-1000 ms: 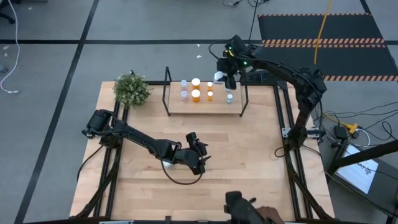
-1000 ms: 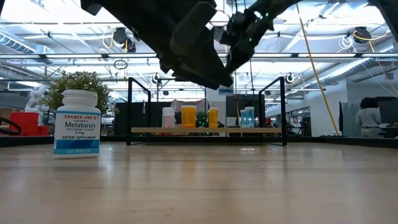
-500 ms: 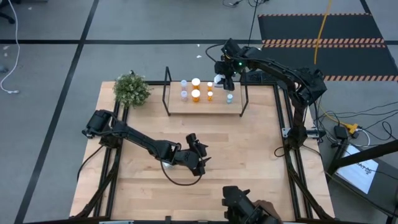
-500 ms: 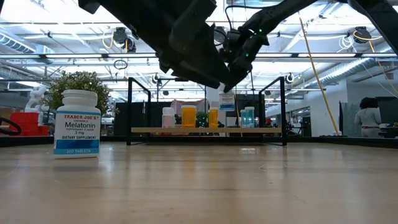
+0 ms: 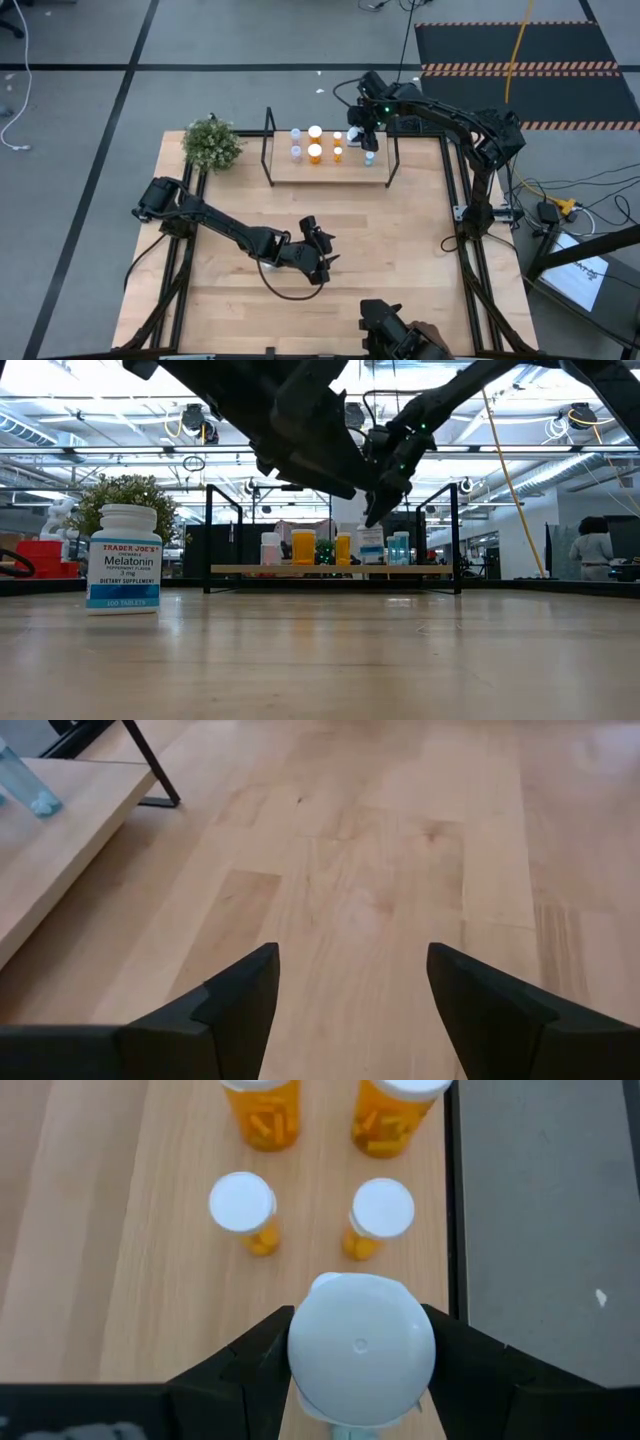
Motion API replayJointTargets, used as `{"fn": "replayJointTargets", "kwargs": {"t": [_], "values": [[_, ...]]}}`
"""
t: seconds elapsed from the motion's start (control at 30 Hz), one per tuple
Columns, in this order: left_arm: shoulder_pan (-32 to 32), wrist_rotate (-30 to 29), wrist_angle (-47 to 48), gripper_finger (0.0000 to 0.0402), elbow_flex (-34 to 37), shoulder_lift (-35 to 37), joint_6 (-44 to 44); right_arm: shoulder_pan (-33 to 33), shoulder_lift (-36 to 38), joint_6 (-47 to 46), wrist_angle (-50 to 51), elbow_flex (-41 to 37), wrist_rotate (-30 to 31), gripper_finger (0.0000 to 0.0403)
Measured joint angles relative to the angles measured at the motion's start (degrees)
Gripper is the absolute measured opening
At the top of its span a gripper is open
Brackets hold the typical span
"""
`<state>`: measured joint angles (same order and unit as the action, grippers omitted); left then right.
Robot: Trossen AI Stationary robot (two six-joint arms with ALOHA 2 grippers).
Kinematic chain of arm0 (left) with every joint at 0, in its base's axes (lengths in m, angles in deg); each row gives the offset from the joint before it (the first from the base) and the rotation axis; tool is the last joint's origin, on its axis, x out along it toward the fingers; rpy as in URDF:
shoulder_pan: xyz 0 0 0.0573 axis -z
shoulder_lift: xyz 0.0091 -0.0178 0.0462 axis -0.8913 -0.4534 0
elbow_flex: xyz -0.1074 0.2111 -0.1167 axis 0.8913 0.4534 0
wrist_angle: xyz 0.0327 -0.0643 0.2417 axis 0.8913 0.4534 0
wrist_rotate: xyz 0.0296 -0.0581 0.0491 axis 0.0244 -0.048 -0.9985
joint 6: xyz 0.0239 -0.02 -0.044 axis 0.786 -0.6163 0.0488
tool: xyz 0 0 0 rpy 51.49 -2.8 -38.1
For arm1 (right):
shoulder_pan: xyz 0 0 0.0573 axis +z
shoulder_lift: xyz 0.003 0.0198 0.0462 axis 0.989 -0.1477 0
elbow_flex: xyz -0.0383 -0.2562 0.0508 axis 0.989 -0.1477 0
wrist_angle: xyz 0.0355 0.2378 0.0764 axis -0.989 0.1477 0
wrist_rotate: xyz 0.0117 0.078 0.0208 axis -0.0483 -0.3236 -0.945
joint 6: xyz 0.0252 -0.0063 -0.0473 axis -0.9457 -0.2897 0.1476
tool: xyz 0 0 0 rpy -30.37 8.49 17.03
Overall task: Pick and place medicine bottles onto shelf by color
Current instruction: Put the right white pill bottle on the shelf
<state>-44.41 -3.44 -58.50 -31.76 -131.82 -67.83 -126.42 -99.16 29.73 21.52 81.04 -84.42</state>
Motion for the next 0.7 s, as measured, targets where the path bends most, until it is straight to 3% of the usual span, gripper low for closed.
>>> {"fn": "replayJointTargets", "kwargs": {"t": [0.7], "values": [[0.04,-0.04,-0.20,0.0253,0.02,-0.04,0.04,-0.12,-0.46,0.27,-4.00,-3.35,-0.07,0.0192]]}}
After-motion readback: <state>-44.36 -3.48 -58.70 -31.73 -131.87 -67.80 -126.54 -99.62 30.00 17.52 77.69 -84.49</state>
